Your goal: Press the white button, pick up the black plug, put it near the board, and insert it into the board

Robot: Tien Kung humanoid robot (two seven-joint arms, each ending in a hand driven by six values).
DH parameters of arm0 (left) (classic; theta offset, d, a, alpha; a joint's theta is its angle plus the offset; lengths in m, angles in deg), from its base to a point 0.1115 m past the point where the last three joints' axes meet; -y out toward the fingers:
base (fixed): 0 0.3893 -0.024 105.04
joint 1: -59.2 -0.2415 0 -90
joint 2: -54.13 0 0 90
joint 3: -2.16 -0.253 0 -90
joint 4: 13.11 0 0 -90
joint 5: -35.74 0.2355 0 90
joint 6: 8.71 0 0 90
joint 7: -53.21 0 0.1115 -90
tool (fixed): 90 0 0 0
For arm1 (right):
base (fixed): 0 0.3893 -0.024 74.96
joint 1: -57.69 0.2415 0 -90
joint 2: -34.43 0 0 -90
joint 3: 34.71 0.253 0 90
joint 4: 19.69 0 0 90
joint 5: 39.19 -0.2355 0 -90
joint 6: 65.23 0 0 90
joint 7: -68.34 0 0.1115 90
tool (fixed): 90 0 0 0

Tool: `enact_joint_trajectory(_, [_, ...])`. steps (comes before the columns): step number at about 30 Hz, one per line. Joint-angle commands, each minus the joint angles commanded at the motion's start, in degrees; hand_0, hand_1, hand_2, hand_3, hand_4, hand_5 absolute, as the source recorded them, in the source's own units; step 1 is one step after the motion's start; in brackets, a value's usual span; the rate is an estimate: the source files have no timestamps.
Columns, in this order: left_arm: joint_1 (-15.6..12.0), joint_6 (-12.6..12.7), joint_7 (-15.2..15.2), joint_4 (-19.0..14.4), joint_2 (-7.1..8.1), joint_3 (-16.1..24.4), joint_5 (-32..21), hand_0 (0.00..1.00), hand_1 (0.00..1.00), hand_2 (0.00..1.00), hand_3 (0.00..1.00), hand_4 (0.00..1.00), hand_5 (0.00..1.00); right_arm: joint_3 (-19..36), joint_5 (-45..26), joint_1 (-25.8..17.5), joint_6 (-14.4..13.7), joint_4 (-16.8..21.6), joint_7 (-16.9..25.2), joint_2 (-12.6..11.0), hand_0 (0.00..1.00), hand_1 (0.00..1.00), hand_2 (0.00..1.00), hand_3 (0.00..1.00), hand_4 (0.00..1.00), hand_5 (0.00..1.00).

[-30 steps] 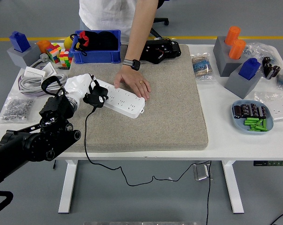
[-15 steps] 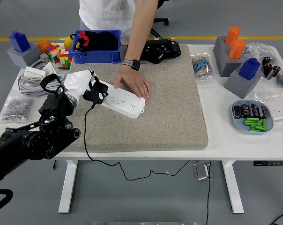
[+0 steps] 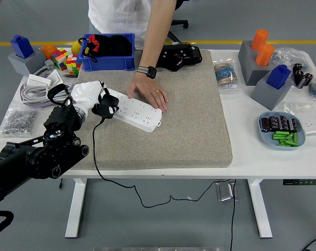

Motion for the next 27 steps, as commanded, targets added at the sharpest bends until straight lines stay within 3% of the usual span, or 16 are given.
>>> enact_joint_trajectory(22, [-0.03, -1.6, -0.96, 0.41, -0.04, -0.04, -0.93, 0.343, 0.38, 0.347, 0.576, 0.728, 0.002, 0.14, -0.03, 0.03, -0.01, 0.01, 0.0, 0.08, 0.796, 0.769, 0.799, 0.775, 0.799, 0.591])
enact_joint_trajectory(23, [-0.05, -1.56, -0.75, 0.41, -0.03, 0.01, -1.01, 0.555, 0.649, 0.576, 0.661, 0.87, 0.146, 0.11, -0.04, 0.03, -0.01, 0.02, 0.0, 0.08, 0.796, 0.769, 0.799, 0.775, 0.799, 0.59])
enact_joint_trajectory(27, [-0.04, -1.29, 0.07, 0.33, 0.0, 0.29, -1.33, 0.555, 0.649, 0.576, 0.661, 0.87, 0.146, 0.13, -0.01, 0.06, 0.0, 0.02, 0.0, 0.08, 0.796, 0.769, 0.799, 0.775, 0.799, 0.59])
